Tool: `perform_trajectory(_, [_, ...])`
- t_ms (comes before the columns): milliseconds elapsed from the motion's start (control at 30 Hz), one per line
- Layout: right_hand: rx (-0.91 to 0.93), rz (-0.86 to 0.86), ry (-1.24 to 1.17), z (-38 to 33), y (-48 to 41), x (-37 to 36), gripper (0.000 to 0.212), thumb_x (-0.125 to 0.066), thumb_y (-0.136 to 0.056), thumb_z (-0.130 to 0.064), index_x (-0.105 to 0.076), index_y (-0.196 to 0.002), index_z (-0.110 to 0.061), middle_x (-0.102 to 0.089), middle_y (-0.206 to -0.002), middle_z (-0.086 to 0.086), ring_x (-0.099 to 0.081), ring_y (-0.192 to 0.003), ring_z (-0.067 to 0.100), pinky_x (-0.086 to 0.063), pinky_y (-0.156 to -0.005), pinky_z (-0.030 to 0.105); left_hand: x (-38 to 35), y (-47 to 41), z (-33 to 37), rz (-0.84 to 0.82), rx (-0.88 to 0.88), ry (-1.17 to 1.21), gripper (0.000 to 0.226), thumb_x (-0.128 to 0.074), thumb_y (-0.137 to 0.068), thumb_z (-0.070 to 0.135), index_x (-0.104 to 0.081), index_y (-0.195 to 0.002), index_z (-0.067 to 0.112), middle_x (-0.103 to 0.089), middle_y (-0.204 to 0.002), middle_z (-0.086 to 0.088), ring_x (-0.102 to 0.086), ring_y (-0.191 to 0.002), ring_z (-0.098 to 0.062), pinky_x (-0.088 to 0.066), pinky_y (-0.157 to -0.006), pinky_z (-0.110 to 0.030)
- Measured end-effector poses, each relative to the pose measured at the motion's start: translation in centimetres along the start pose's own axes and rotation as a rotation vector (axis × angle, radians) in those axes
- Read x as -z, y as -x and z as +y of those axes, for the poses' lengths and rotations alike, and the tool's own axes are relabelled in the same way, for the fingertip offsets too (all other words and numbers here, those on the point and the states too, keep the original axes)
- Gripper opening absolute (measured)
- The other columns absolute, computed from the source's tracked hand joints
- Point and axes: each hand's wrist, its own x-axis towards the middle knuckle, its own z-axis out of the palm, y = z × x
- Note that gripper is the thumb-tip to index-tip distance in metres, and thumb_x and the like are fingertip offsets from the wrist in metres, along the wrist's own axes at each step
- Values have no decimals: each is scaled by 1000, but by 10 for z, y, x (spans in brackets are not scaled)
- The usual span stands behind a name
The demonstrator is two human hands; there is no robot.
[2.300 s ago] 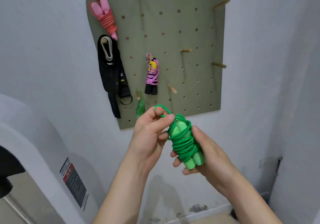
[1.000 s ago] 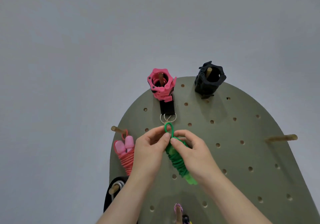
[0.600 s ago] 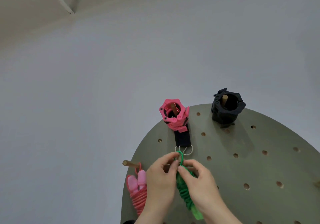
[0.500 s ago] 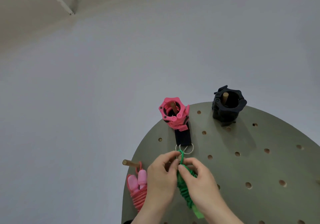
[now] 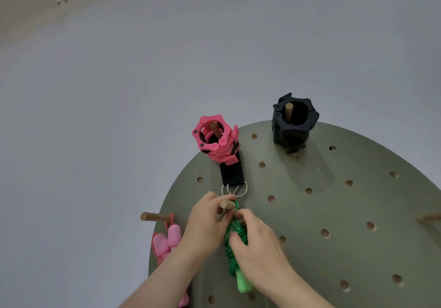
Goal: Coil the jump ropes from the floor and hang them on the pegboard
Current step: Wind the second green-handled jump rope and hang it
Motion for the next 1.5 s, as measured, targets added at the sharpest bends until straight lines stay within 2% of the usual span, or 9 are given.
perform_trajectory(133, [-66,-77,3,7,-2,-2,40,-48,-91,-32,-44,-131,-33,-51,-117,-9,-52,-109,12,-43,-90,28,-15,-6,-5,-50,102,20,22,-54,-91,2,-69,-104,12,-60,-100,7,-60,-98,-10,-40,-82,-8])
perform_trajectory(233, [-109,-90,-47,13,-5,0,41,-50,-91,-30,-47,-131,-32,-51,-117,-7,-51,-110,12,-41,-90,26,-24,1,-9,-69,129,101,34,-50,-90,0,-63,-104,28,-60,-117,4,-58,-111,-11,-43,-98,-26])
perform_trajectory(400, [-167,-96,-162,23,-11,4,39,-55,-91,-29,-53,-130,-34,-53,-112,-7,-52,-107,10,-41,-96,26,-21,15,-15,-24,107,163,35,-63,-88,11,-55,-96,44,-64,-98,17,-58,-93,6,-40,-82,-7])
perform_trajectory(700, [-192,-243,182,6,6,3,79,-52,-73,-50,-15,-142,-47,-54,-116,-6,-57,-106,22,-49,-85,36,-23,-5,-20,-101,197,83,21,-58,-84,18,-62,-94,35,-66,-96,11,-62,-92,-10,-48,-86,-28])
perform_trajectory(900, [-409,-271,-466,16,16,-4,61,-63,-79,-24,-40,-130,-48,-70,-98,-1,-71,-83,22,-60,-62,37,-32,12,-16,-184,285,209,46,-57,-68,48,-53,-109,28,-63,-101,-2,-62,-96,-19,-48,-91,-41])
perform_trajectory(1000, [-400,-271,-398,20,27,-14,70,-57,-83,-42,-16,-136,-60,-71,-96,-1,-72,-71,26,-57,-58,36,-36,14,-15,-99,322,47,50,-62,-66,49,-51,-112,34,-57,-96,-2,-57,-95,-23,-48,-88,-40])
perform_trajectory(1100, [-340,-232,-127,26,37,-18,75,-40,-77,-61,6,-135,-63,-71,-97,0,-70,-78,24,-56,-76,40,-42,23,-7,-18,328,-11,47,-64,-77,47,-49,-118,33,-48,-96,0,-52,-100,-24,-45,-88,-39])
perform_trajectory(1333, [-243,-181,49,24,51,4,51,-42,-85,-52,-23,-132,-55,-70,-86,-5,-65,-83,24,-52,-78,43,-36,59,-4,76,265,102,65,-64,-84,44,-35,-142,32,-49,-121,0,-48,-116,-16,-40,-101,-36])
perform_trajectory(1500, [-153,-161,178,13,59,22,35,-48,-90,-43,-44,-125,-45,-67,-84,-13,-62,-78,13,-52,-76,37,-20,93,9,128,133,67,44,-66,-85,33,-53,-127,28,-52,-114,9,-51,-101,-5,-44,-90,-24])
